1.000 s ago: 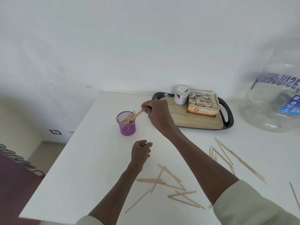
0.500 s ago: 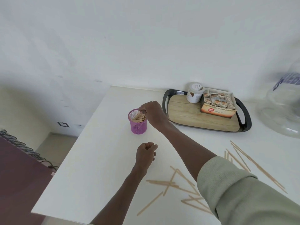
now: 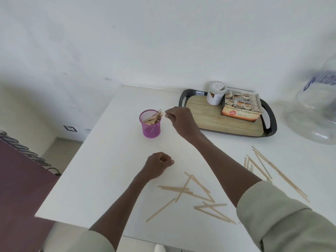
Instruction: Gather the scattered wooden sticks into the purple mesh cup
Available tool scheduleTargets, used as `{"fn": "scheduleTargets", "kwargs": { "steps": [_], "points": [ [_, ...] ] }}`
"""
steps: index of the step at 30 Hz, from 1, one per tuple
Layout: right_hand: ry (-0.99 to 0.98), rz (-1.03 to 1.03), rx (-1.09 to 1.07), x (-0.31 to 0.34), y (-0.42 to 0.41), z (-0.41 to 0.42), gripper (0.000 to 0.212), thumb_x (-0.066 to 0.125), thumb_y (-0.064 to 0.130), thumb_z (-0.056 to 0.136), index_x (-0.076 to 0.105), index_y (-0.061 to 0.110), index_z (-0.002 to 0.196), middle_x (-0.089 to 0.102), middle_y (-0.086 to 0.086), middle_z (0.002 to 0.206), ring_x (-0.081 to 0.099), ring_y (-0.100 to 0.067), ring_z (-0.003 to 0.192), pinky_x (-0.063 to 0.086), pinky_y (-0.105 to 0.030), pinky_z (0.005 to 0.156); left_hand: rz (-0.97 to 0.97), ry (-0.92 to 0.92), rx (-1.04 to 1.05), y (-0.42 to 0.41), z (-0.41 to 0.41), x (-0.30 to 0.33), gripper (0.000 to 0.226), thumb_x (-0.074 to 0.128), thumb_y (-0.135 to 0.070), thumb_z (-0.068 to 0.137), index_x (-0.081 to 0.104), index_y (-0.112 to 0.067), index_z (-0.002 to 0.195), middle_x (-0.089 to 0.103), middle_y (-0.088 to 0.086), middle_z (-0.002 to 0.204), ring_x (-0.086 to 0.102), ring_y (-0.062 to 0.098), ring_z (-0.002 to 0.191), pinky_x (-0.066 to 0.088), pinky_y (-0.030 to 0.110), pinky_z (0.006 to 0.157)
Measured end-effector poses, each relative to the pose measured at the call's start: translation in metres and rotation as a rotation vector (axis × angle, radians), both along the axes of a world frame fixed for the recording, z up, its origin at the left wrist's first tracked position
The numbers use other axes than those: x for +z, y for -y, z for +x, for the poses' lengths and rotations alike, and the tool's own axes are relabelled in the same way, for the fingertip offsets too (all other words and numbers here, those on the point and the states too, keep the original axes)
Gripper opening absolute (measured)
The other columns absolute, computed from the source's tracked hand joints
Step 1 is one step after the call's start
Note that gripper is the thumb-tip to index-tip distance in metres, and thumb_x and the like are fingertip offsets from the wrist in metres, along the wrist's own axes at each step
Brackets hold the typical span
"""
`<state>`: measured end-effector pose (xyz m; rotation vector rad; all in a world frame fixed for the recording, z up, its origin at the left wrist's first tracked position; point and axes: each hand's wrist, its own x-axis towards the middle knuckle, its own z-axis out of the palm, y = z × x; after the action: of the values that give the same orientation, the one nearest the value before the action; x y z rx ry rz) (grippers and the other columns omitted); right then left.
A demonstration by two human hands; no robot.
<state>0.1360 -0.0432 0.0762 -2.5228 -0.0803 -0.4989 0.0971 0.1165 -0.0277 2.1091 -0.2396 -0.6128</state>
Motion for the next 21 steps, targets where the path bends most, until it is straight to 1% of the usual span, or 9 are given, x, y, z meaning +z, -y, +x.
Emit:
{"fn": "scheduleTargets", "kwargs": {
  "steps": [3,5,7,9,11,13,16,18,21],
  "points": [
    [-0.003,0.039,-0.053,-0.013,0.022,-0.027,0.019,0.064,0.013,0.093,0.074,-0.004,0.092,0.076,-0.015,0.088,0.070,-0.028,0.084,0.054,-0.037,0.082,0.095,0.045,-0.210,-0.010,-0.008,0.000,0.050,0.084,-0.050,0.069,0.068,-0.022,0.108,0.065,-0.010,0.101,0.058,0.003,0.088,0.042,0.014,0.071],
    [-0.069,0.052,-0.075,-0.025,0.038,-0.048,0.022,0.069,0.017,0.090,0.073,-0.004,0.086,0.074,-0.015,0.083,0.068,-0.028,0.078,0.053,-0.038,0.079,0.159,0.082,-0.346,-0.019,-0.016,0.000,0.074,0.088,-0.056,0.057,0.063,-0.028,0.120,0.055,-0.012,0.114,0.051,0.006,0.103,0.043,0.018,0.085],
    [-0.224,0.129,-0.053,-0.036,0.052,-0.071,0.026,0.078,0.027,0.082,0.075,0.004,0.093,0.075,-0.009,0.093,0.067,-0.019,0.080,0.053,-0.031,0.078,0.225,0.098,-0.477,-0.029,-0.023,0.000,0.097,0.089,-0.064,0.044,0.054,-0.035,0.130,0.042,-0.016,0.128,0.037,0.007,0.118,0.038,0.024,0.098],
    [-0.453,0.115,0.016,-0.044,0.062,-0.095,0.059,0.086,0.043,0.069,0.069,0.013,0.117,0.069,-0.003,0.119,0.061,-0.013,0.100,0.047,-0.024,0.086,0.294,0.126,-0.581,-0.038,-0.030,-0.002,0.115,0.087,-0.069,0.036,0.044,-0.039,0.138,0.027,-0.021,0.136,0.023,0.004,0.124,0.034,0.026,0.101],
    [-0.673,-0.057,0.102,-0.054,0.066,-0.117,0.101,0.087,0.057,0.057,0.049,0.014,0.141,0.050,-0.004,0.139,0.045,-0.019,0.126,0.042,-0.033,0.105,0.345,0.182,-0.629,-0.044,-0.035,-0.007,0.121,0.087,-0.068,0.033,0.040,-0.041,0.141,0.019,-0.023,0.138,0.018,0.001,0.124,0.035,0.027,0.102],
    [-0.824,-0.235,0.158,-0.062,0.067,-0.138,0.126,0.085,0.066,0.050,0.030,0.011,0.148,0.032,-0.007,0.146,0.032,-0.026,0.133,0.040,-0.045,0.108,0.344,0.246,-0.609,-0.047,-0.039,-0.012,0.112,0.087,-0.065,0.037,0.043,-0.043,0.138,0.022,-0.024,0.136,0.021,0.002,0.123,0.036,0.025,0.099],
    [-0.917,-0.394,0.222,-0.075,0.065,-0.164,0.142,0.084,0.071,0.045,0.013,0.008,0.150,0.014,-0.005,0.153,0.024,-0.029,0.134,0.037,-0.047,0.109,0.275,0.306,-0.479,-0.045,-0.041,-0.017,0.088,0.089,-0.060,0.046,0.055,-0.042,0.125,0.036,-0.024,0.126,0.035,0.003,0.116,0.037,0.023,0.093],
    [-0.886,-0.467,0.244,-0.082,0.064,-0.179,0.146,0.084,0.071,0.043,0.011,0.003,0.149,0.009,-0.007,0.155,0.023,-0.031,0.134,0.033,-0.046,0.111,0.222,0.328,-0.403,-0.040,-0.041,-0.019,0.070,0.090,-0.054,0.052,0.062,-0.040,0.115,0.045,-0.021,0.117,0.043,0.004,0.109,0.039,0.022,0.090],
    [-0.765,-0.490,0.236,-0.094,0.063,-0.196,0.141,0.085,0.068,0.045,0.017,-0.004,0.146,0.006,-0.012,0.157,0.020,-0.034,0.137,0.030,-0.048,0.114,0.157,0.367,-0.323,-0.031,-0.043,-0.021,0.039,0.089,-0.042,0.063,0.068,-0.039,0.096,0.054,-0.021,0.101,0.053,-0.002,0.095,0.040,0.018,0.078]
  ]
}}
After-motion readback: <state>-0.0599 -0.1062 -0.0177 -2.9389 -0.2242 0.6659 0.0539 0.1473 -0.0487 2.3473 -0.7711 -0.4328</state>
